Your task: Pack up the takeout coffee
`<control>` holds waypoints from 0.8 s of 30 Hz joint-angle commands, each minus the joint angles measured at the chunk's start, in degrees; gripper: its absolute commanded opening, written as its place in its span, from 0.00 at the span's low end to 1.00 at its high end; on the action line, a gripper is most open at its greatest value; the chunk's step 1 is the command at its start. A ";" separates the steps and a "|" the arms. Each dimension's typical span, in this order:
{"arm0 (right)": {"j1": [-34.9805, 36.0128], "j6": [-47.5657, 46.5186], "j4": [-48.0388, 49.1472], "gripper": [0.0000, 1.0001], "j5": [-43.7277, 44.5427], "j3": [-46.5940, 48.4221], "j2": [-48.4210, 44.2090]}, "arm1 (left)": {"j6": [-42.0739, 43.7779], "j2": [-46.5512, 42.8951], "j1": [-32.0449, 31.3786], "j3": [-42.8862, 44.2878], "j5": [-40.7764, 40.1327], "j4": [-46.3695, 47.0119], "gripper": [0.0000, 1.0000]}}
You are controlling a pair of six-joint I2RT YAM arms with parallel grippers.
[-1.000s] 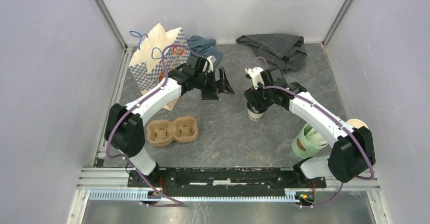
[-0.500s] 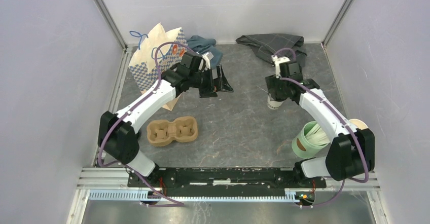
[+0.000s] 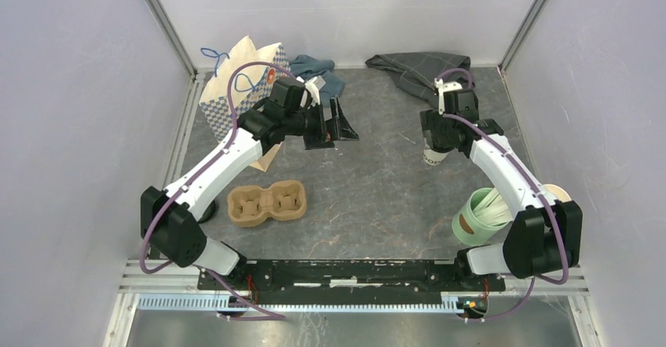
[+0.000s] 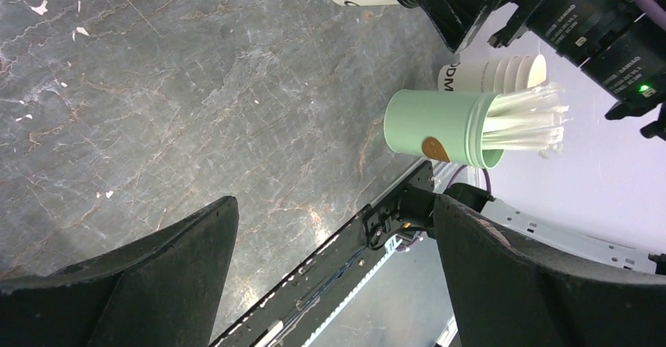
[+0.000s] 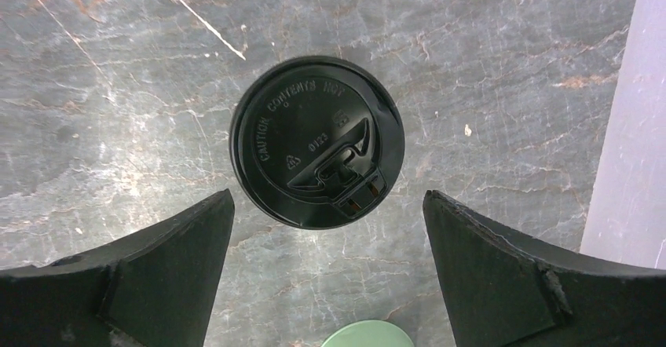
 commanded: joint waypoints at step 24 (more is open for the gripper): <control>-24.91 20.93 -20.48 0.75 24.89 0.32 -21.53 | 3.68 0.26 -1.21 6.99 7.50 -11.62 0.99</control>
